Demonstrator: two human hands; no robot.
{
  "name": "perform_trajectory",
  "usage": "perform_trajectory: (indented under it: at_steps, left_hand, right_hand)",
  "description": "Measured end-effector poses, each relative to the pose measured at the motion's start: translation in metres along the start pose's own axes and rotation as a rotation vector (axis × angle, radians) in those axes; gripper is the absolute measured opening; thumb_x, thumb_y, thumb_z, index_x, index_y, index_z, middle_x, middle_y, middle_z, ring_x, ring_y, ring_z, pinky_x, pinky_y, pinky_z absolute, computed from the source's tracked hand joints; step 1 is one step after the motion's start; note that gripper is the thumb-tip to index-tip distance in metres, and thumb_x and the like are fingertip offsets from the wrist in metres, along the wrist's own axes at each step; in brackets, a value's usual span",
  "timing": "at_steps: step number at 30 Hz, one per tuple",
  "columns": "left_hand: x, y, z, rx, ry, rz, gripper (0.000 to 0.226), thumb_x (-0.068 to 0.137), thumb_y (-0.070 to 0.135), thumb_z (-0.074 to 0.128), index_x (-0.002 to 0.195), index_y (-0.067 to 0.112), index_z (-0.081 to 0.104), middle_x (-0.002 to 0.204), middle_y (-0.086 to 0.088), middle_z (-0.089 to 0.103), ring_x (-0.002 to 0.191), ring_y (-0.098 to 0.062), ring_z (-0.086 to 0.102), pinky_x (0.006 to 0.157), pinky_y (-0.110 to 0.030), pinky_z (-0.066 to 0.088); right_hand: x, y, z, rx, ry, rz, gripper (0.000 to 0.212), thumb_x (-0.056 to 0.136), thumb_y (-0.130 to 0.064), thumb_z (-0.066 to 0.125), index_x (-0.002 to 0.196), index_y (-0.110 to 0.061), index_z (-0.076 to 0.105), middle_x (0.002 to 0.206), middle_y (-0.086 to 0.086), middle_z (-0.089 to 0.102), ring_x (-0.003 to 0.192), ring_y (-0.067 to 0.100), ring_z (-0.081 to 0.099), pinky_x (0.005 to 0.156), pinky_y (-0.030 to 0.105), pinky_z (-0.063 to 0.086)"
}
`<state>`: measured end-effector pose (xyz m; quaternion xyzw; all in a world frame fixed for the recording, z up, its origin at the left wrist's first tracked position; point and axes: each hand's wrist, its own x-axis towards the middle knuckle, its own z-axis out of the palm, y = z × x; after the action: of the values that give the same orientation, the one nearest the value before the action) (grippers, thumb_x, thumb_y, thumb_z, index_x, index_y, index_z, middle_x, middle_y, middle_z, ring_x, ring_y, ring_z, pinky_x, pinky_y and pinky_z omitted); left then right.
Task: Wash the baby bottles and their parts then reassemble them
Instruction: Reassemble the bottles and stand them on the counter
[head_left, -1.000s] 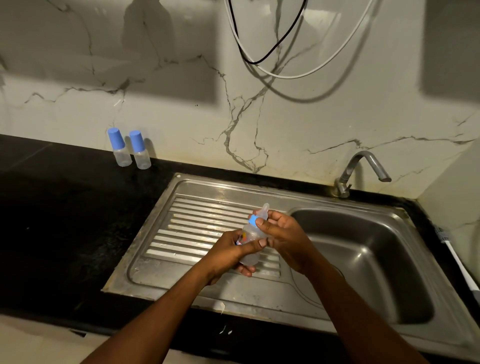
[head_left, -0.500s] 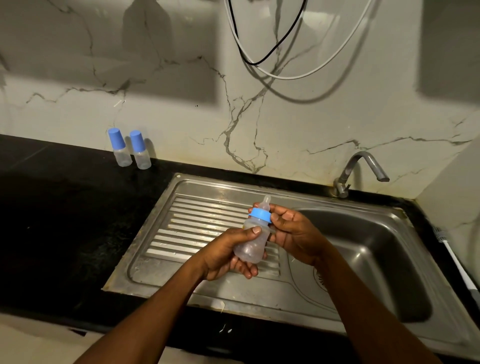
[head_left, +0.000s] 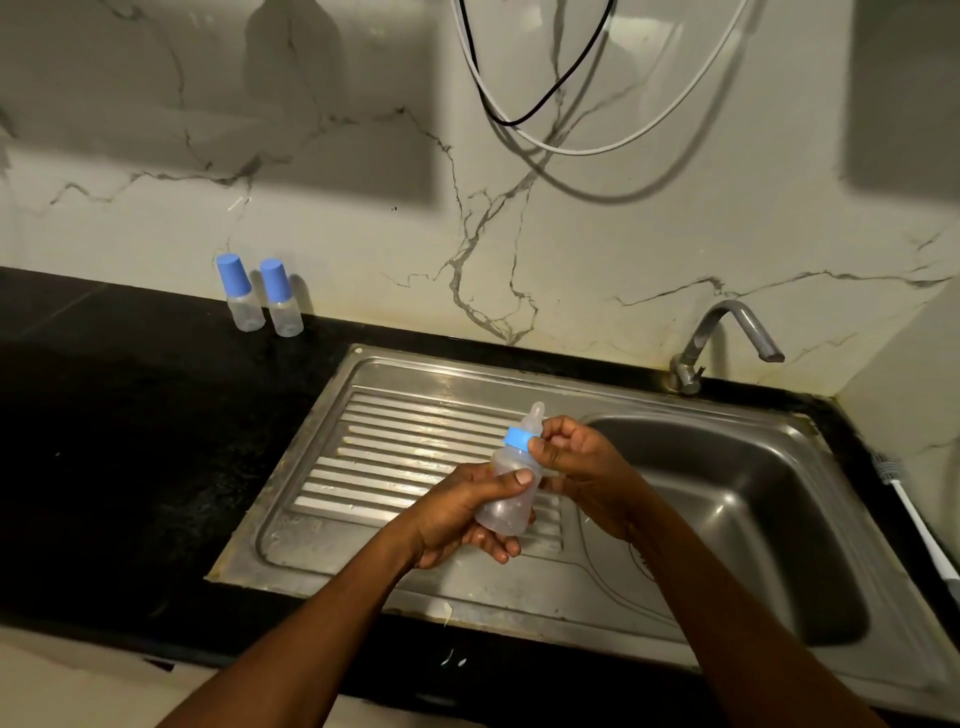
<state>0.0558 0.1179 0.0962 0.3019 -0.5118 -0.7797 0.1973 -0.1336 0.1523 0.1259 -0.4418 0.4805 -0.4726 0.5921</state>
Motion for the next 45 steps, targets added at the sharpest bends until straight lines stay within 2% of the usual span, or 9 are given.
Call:
perform_trajectory:
  at_steps: [4, 11, 15, 21, 24, 27, 32, 40, 45]
  left_hand:
    - [0.001, 0.001, -0.002, -0.009, 0.039, 0.009, 0.069, 0.077, 0.048, 0.077, 0.122, -0.001, 0.060, 0.091, -0.018, 0.067, 0.063, -0.026, 0.066, 0.053, -0.030, 0.057]
    - [0.000, 0.001, 0.002, 0.153, 0.113, 0.034, 0.056, 0.082, 0.048, 0.074, 0.115, 0.005, 0.065, 0.089, -0.016, 0.069, 0.067, -0.027, 0.067, 0.057, -0.032, 0.056]
    - [0.000, 0.003, 0.003, 0.152, 0.101, 0.028, 0.054, 0.082, 0.047, 0.074, 0.115, 0.006, 0.064, 0.086, -0.014, 0.069, 0.067, -0.027, 0.067, 0.057, -0.030, 0.057]
    - [0.003, -0.001, 0.009, 0.154, 0.109, 0.022, 0.045, 0.082, 0.047, 0.075, 0.106, 0.010, 0.068, 0.086, -0.014, 0.070, 0.067, -0.029, 0.068, 0.060, -0.033, 0.058]
    - [0.006, -0.001, 0.012, 0.110, 0.094, 0.006, 0.053, 0.081, 0.046, 0.074, 0.110, 0.002, 0.065, 0.084, -0.017, 0.069, 0.065, -0.029, 0.067, 0.060, -0.033, 0.059]
    - [0.004, 0.003, 0.009, 0.148, 0.099, 0.010, 0.050, 0.084, 0.044, 0.074, 0.113, 0.005, 0.066, 0.088, -0.016, 0.071, 0.069, -0.030, 0.069, 0.060, -0.033, 0.059]
    - [0.008, -0.009, 0.012, 0.286, 0.284, 0.060, 0.035, 0.084, 0.038, 0.079, 0.109, 0.015, 0.069, 0.090, -0.005, 0.075, 0.069, -0.027, 0.073, 0.060, -0.036, 0.059]
    - [0.020, -0.025, 0.013, 0.645, 0.631, 0.138, 0.040, 0.070, 0.063, 0.074, 0.088, 0.027, 0.066, 0.069, 0.005, 0.070, 0.060, -0.014, 0.069, 0.059, -0.039, 0.061]
    - [0.021, -0.031, 0.006, 0.768, 0.734, 0.153, 0.028, 0.077, 0.048, 0.070, 0.092, 0.026, 0.062, 0.079, 0.006, 0.068, 0.070, -0.010, 0.064, 0.061, -0.028, 0.052]
  right_hand:
    - [-0.002, 0.002, 0.009, 0.217, 0.009, 0.025, 0.046, 0.090, -0.030, 0.066, 0.129, -0.008, 0.055, 0.125, 0.017, 0.067, 0.111, 0.030, 0.067, 0.093, 0.043, 0.056]
    - [-0.001, 0.005, 0.026, -0.037, 0.210, 0.009, 0.046, 0.075, -0.035, 0.075, 0.110, -0.008, 0.065, 0.107, 0.018, 0.073, 0.095, 0.030, 0.072, 0.089, 0.045, 0.057]
    - [-0.004, 0.004, 0.017, 0.288, 0.062, 0.024, 0.044, 0.088, -0.031, 0.059, 0.126, -0.008, 0.059, 0.120, 0.017, 0.068, 0.107, 0.031, 0.067, 0.090, 0.042, 0.057]
    - [-0.002, 0.006, 0.023, 0.040, 0.227, -0.013, 0.054, 0.072, -0.030, 0.076, 0.119, -0.012, 0.058, 0.114, 0.018, 0.068, 0.096, 0.028, 0.071, 0.082, 0.037, 0.059]
    - [-0.002, 0.005, 0.018, 0.207, 0.090, 0.050, 0.052, 0.087, -0.031, 0.071, 0.131, -0.009, 0.054, 0.118, 0.014, 0.066, 0.104, 0.027, 0.067, 0.088, 0.038, 0.057]
    - [-0.005, 0.008, 0.010, 0.160, 0.004, 0.042, 0.037, 0.095, -0.027, 0.062, 0.124, -0.004, 0.061, 0.115, 0.018, 0.069, 0.104, 0.030, 0.067, 0.090, 0.038, 0.057]
    - [-0.003, 0.018, 0.019, 0.044, 0.205, 0.023, 0.028, 0.092, -0.020, 0.064, 0.113, -0.003, 0.069, 0.103, 0.016, 0.075, 0.093, 0.029, 0.073, 0.083, 0.035, 0.059]
    - [0.014, 0.030, 0.043, 0.047, 0.488, 0.019, 0.008, 0.089, -0.015, 0.073, 0.094, -0.009, 0.076, 0.089, 0.011, 0.077, 0.077, 0.021, 0.074, 0.062, 0.025, 0.056]
    - [0.032, 0.037, 0.061, -0.019, 0.613, 0.003, 0.016, 0.086, -0.019, 0.078, 0.092, -0.004, 0.077, 0.084, 0.013, 0.076, 0.076, 0.024, 0.073, 0.070, 0.033, 0.061]
